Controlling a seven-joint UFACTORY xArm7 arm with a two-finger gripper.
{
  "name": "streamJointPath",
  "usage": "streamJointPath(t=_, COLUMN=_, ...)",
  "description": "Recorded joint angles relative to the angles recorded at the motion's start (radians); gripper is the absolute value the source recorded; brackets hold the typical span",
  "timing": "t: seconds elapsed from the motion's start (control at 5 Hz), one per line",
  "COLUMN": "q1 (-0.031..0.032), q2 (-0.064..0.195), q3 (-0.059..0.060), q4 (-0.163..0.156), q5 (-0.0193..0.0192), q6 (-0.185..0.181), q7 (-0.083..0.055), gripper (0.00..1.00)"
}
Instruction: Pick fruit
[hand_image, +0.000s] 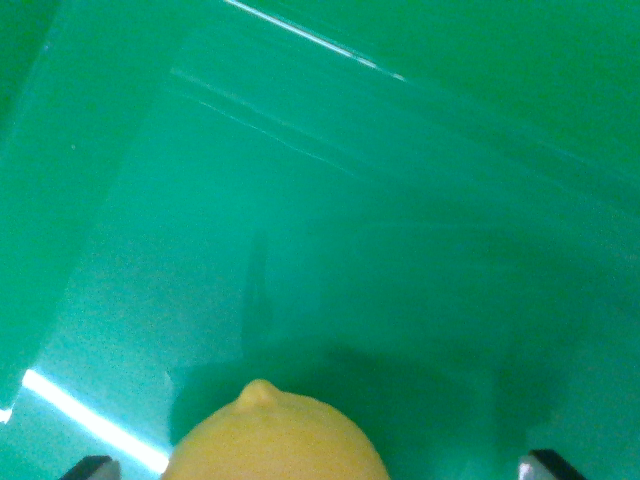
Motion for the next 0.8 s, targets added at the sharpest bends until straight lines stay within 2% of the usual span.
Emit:
streamJointPath(t=0.2, q1=0.0003, q2=0.001, q3=0.0, q4=-0.002, q5=0.0002, q6=-0.003, q7=-0.001, gripper=1.0)
streamJointPath(t=0.8, q1=0.0003, q2=0.001, q3=0.0, q4=-0.002, q5=0.0002, q6=-0.003, q7=-0.001, gripper=1.0)
